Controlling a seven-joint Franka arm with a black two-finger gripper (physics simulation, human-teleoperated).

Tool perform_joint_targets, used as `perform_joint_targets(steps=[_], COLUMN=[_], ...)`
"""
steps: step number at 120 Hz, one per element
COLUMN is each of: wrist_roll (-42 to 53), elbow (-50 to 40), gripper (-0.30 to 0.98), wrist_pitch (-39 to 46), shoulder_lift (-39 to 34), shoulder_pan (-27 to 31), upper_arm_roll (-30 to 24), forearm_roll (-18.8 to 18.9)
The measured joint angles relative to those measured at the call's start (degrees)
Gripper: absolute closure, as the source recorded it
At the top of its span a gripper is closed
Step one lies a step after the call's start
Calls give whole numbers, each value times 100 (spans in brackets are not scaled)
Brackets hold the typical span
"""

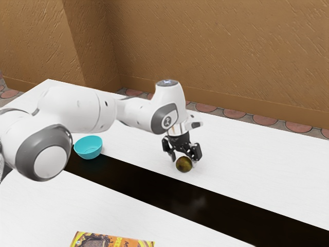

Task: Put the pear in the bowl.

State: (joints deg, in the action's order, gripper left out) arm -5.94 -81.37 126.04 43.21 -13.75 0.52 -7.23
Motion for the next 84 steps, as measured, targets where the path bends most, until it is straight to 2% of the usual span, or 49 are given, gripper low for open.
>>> perform_joint_targets(steps=[16, 46, 84], wrist_roll=[17, 32, -40], elbow=[28, 31, 30], gripper=[8, 29, 40], wrist_pitch=[-2, -14, -154], shoulder_lift=[56, 50, -67], shoulder_pan=[-1, 5, 9], upper_arm_roll=[-1, 1, 46], forearm_roll=[-55, -96, -7])
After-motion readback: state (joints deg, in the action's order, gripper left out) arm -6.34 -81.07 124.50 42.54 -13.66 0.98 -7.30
